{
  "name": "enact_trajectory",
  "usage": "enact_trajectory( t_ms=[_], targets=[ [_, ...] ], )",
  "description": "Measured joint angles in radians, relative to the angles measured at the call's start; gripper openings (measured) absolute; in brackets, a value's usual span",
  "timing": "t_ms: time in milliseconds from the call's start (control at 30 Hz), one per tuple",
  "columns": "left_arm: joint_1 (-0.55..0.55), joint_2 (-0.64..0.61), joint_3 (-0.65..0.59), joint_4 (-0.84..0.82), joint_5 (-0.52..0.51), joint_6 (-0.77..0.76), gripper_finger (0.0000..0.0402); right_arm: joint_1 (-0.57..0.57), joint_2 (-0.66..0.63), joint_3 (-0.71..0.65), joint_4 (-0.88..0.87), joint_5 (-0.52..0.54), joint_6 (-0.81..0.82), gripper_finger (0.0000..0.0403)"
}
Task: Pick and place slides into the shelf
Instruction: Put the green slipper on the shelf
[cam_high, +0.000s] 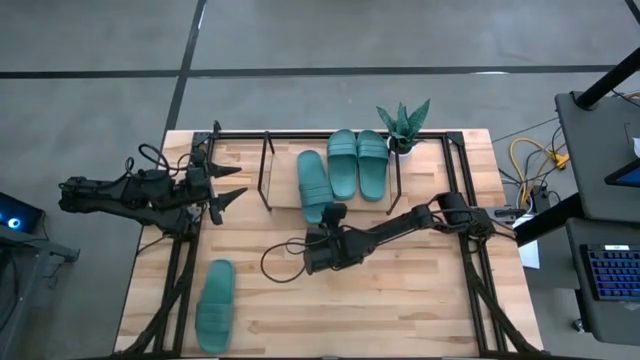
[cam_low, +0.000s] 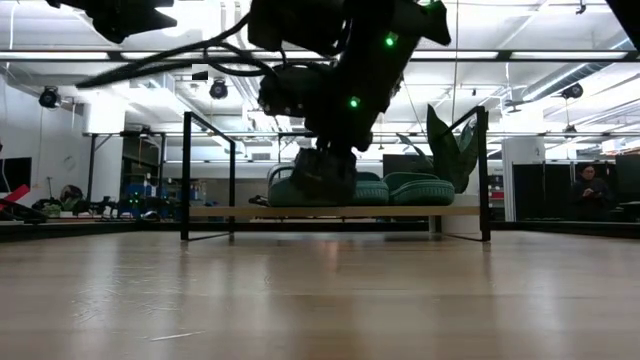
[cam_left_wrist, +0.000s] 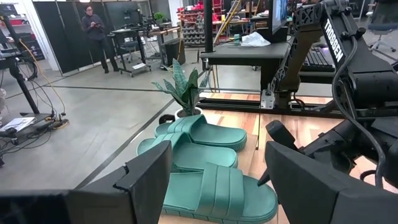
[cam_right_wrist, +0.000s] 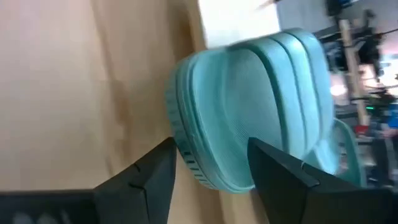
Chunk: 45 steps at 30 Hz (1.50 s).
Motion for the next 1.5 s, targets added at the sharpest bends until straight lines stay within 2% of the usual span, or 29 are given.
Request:
enact_trajectory(
  t_ms=[200,533,733,1033,1233,1500],
  targets=[
    [0.000,0.000,0.000,0.000,0.000,0.000,0.0244,0.005,-0.001,0.059,-0.066,-0.130,0.002,0.0189],
    [0.000,0.000,0.000,0.000,0.000,0.000,0.0244,0.029,-0.006,0.232,-0.289,-0.093,-0.023,0.0180],
    [0.000,0.000,0.000,0.000,0.000,0.000,0.0244,0.023,-0.008,0.203,-0.276,-0.020,-0.150,0.0170],
    [0.000,0.000,0.000,-0.001,0.000,0.001,0.0244,-0.020,-0.007,0.130,-0.201,0.036,-0.242,0.0161],
    [0.000,0.006,0.000,-0.006,0.000,0.001,0.0244,-0.059,-0.007,0.124,-0.172,-0.015,-0.264,0.0157],
    [0.000,0.006,0.000,-0.019,0.000,0.001,0.0244,-0.108,-0.006,0.120,-0.163,-0.018,-0.266,0.0153]
  ],
)
